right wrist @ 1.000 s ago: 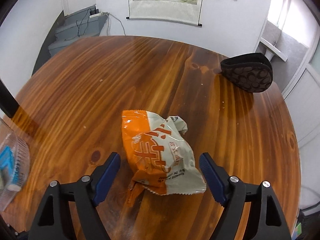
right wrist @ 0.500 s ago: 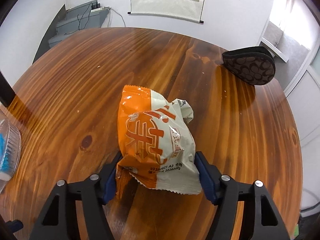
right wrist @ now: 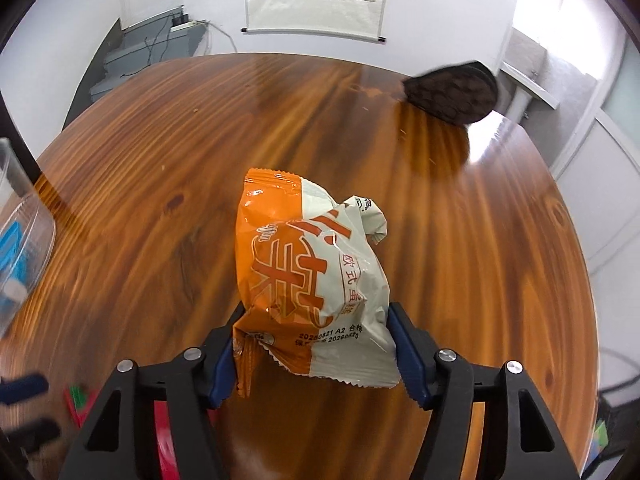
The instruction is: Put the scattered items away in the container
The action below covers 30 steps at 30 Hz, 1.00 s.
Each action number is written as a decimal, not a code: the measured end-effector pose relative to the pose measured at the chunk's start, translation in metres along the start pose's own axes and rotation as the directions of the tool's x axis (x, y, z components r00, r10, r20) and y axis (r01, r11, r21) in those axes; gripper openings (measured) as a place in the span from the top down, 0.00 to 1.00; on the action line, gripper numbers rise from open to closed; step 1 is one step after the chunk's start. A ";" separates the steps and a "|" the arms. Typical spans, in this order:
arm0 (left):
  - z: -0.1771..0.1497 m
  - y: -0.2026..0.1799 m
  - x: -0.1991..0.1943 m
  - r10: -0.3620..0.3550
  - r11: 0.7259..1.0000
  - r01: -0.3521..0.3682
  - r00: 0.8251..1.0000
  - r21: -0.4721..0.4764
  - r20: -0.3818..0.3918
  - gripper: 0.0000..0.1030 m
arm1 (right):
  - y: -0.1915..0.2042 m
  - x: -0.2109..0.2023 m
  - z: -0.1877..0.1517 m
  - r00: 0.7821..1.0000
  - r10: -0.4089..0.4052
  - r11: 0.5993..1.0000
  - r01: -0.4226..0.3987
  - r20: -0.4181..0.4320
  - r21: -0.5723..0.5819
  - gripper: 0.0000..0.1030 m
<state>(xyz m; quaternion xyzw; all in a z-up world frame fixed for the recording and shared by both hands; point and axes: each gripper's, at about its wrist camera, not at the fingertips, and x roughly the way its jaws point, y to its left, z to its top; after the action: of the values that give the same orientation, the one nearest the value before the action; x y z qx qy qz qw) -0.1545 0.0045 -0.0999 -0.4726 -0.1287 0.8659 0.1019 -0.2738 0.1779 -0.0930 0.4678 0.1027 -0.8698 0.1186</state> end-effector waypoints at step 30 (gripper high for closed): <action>0.018 -0.002 0.028 -0.093 0.995 0.094 0.995 0.020 -0.032 0.71 | -0.012 -0.057 -0.088 0.997 -0.078 0.989 0.081 -0.027 0.120 0.35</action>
<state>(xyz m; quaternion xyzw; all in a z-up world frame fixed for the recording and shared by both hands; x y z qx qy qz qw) -0.1849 0.0122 -0.1123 -0.4782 -0.1397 0.8541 0.1494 -0.1772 0.2213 -0.0916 0.4793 0.0696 -0.8732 0.0541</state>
